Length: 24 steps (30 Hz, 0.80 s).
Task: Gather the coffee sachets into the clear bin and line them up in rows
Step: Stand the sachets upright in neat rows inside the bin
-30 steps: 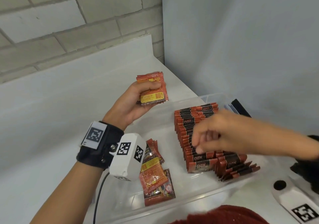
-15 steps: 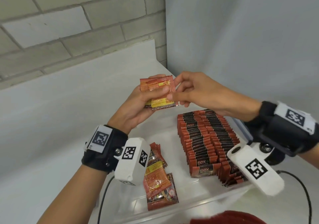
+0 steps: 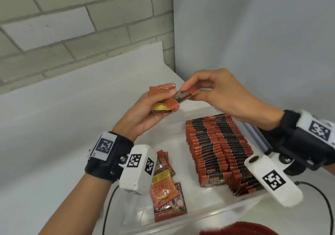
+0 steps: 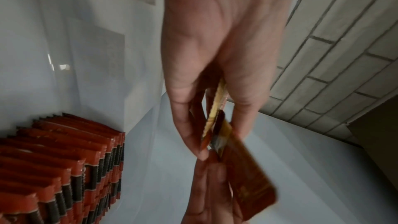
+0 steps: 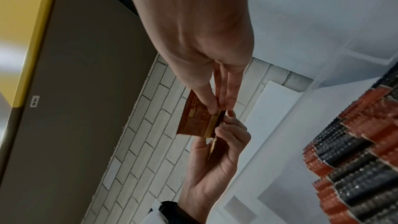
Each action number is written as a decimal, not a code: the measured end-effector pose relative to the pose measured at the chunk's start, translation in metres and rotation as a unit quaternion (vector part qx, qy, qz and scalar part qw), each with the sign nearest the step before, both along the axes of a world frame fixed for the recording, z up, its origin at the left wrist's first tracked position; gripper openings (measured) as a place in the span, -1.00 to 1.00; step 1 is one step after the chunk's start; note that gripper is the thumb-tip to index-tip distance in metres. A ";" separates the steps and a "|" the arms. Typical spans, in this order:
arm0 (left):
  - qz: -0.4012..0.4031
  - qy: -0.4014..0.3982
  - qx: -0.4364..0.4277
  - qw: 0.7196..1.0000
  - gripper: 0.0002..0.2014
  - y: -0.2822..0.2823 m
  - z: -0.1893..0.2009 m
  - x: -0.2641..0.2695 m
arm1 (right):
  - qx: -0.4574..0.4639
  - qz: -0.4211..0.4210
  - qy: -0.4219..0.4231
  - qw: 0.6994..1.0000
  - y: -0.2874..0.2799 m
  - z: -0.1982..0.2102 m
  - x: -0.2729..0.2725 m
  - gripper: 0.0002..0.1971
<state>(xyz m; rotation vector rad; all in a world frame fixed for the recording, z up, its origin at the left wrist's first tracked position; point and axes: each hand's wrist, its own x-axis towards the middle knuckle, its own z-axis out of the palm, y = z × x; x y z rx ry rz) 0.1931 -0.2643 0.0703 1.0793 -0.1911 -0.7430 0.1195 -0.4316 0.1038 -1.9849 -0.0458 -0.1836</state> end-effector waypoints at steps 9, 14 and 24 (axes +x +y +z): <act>0.045 -0.053 -0.026 0.997 -0.67 -0.002 0.000 0.001 | 0.199 -0.045 0.082 0.975 -0.001 0.005 -0.005 -0.77; 0.071 -0.061 -0.050 0.994 -0.68 -0.001 0.001 0.002 | 0.180 0.028 0.163 0.970 0.008 0.001 -0.014 -0.61; 0.048 -0.076 -0.029 0.996 -0.70 0.000 -0.002 0.003 | 0.228 -0.039 0.131 0.964 0.000 -0.001 -0.014 -0.95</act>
